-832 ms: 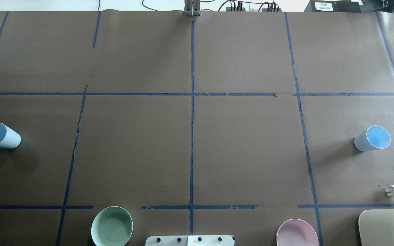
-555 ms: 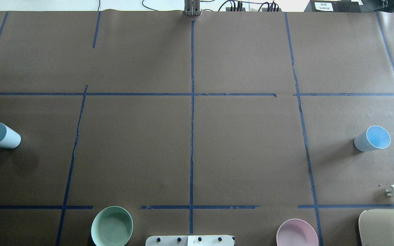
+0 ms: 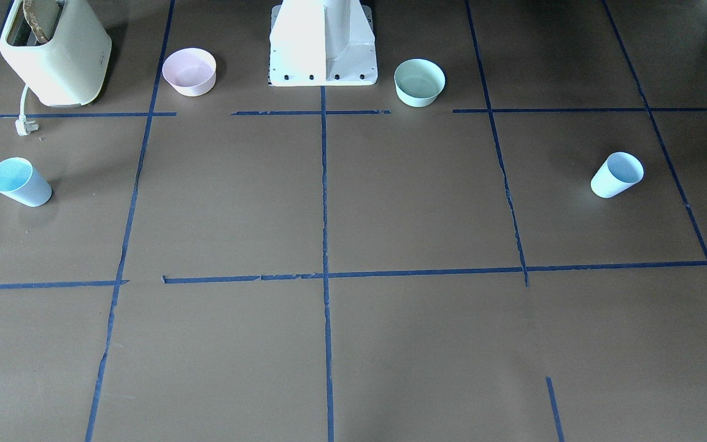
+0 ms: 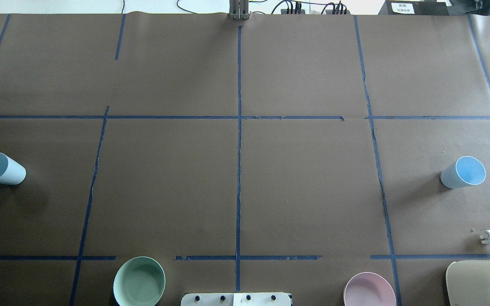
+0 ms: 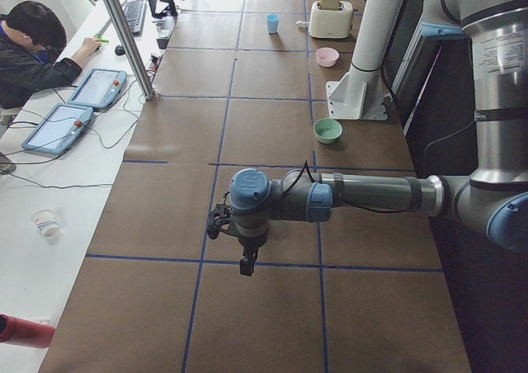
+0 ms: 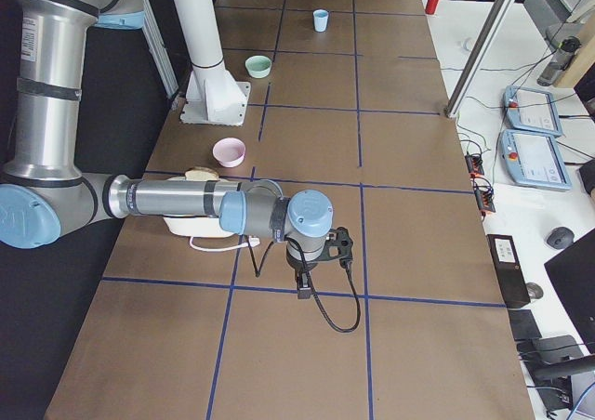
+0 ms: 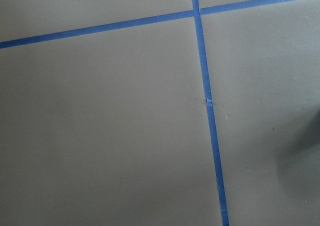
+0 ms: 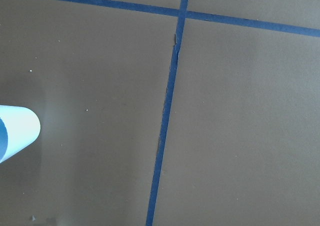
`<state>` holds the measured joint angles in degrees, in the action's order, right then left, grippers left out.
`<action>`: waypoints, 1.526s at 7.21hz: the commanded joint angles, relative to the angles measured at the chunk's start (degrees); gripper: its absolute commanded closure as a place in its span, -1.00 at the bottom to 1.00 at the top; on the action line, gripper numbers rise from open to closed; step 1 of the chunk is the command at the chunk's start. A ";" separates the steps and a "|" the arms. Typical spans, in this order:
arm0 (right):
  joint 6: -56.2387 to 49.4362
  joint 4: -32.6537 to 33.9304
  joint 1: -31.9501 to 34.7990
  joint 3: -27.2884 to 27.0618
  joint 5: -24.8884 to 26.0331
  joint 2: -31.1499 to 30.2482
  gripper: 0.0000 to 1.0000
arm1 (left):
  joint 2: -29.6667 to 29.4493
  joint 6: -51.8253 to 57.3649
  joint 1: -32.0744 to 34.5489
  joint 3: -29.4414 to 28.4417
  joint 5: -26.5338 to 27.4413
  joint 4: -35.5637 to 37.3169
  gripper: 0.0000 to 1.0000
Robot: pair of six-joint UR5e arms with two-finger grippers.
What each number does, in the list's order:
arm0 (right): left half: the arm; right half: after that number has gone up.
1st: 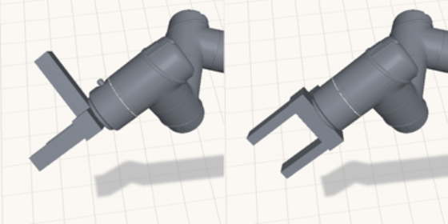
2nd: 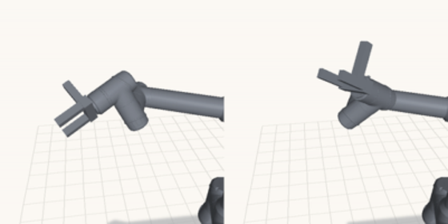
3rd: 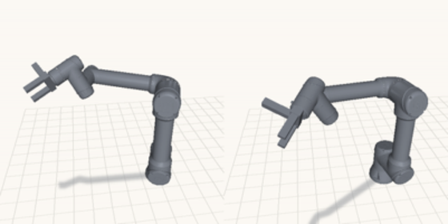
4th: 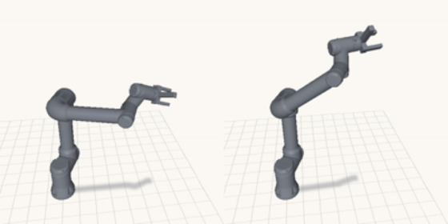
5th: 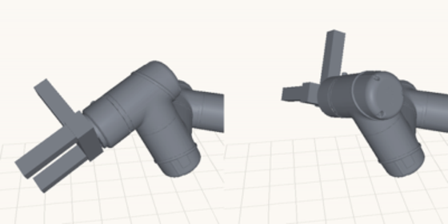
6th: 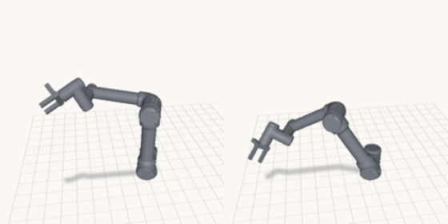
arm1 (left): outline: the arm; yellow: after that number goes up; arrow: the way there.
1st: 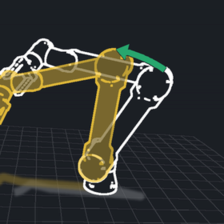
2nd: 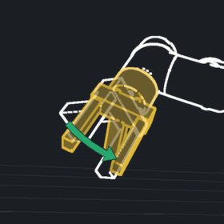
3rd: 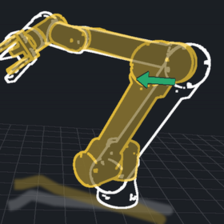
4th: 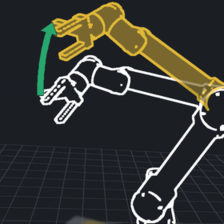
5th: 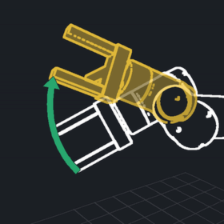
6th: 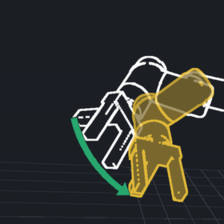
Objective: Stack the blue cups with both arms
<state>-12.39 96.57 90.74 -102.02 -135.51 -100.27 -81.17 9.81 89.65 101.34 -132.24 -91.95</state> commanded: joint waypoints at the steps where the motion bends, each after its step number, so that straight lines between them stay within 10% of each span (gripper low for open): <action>1: 0.00 -0.07 0.06 -0.10 -0.01 0.07 -1.00 | -1.79 -0.06 -0.52 -1.14 -4.30 -4.81 -1.00; 5: 0.00 0.02 0.05 -0.46 -0.01 0.07 -1.00 | -1.10 -19.30 -11.29 -0.88 -7.24 -15.76 -1.00; 11: 0.00 0.02 0.06 -0.37 -0.01 -0.01 -1.00 | 1.81 -48.57 -29.69 -2.28 7.34 -31.71 -1.00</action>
<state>-12.39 96.59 90.79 -102.43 -135.53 -100.28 -79.36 -36.64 62.63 99.74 -127.36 -123.19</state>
